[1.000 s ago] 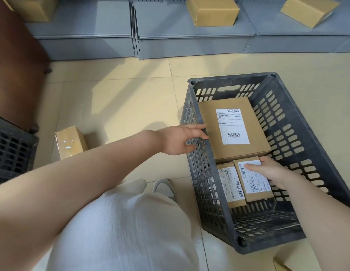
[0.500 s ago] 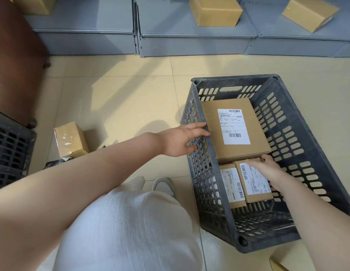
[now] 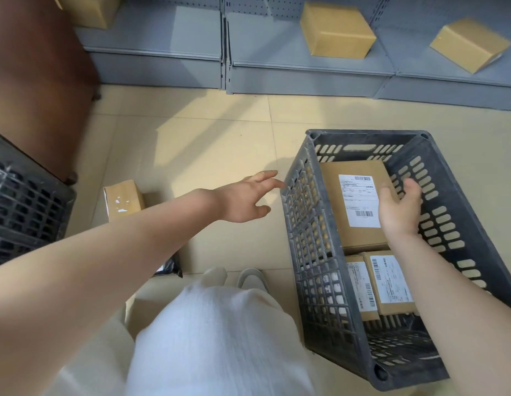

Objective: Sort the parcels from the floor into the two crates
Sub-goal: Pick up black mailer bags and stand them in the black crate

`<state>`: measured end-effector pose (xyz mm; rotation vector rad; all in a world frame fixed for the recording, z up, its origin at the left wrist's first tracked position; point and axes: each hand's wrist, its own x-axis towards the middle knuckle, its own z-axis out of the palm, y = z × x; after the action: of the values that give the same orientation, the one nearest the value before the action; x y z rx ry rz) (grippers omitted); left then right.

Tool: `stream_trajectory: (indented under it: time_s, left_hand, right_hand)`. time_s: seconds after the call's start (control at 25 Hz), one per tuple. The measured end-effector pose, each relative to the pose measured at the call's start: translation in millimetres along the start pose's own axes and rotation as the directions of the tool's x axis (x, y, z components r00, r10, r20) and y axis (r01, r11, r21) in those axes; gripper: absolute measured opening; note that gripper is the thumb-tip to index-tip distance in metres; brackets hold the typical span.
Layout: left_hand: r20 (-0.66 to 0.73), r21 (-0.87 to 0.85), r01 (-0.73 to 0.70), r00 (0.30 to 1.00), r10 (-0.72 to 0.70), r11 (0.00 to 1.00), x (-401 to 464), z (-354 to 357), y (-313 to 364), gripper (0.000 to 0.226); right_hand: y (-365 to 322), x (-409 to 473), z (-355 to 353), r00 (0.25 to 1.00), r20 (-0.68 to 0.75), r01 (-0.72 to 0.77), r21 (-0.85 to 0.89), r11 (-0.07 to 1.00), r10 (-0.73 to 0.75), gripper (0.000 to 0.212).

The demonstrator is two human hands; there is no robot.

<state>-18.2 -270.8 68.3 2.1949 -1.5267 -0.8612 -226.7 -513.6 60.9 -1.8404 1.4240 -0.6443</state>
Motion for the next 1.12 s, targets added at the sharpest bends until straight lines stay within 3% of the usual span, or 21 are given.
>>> stream_trajectory:
  time_s: [0.36,0.6,0.88,1.12]
  left_hand:
    - [-0.069,0.047,0.241,0.969,-0.237,0.969,-57.5,-29.7,-112.9,0.064]
    - [-0.045,0.058,0.496,0.868,-0.494,0.866,-127.1,-35.3,-200.8,0.062]
    - [0.023,-0.081,0.697,0.716,-0.698,0.712,-194.9,13.0,-261.9,0.062]
    - [0.085,-0.225,0.784,0.607,-0.79,0.578,-210.3,53.7,-283.6,0.06]
  right_hand:
    - [-94.1,-38.9,127.7,0.918,0.288,0.271,0.048,0.961,-0.273,0.063]
    - [-116.2,-79.4,195.7,0.852,0.411,0.335,0.046,0.941,-0.324,0.064]
    - [-108.4,-137.9,271.4,0.688,0.698,0.277,-0.003,0.961,-0.196,0.068]
    - [-81.9,-194.3,327.9,0.407,0.911,0.3,-0.2,0.933,0.064,0.069]
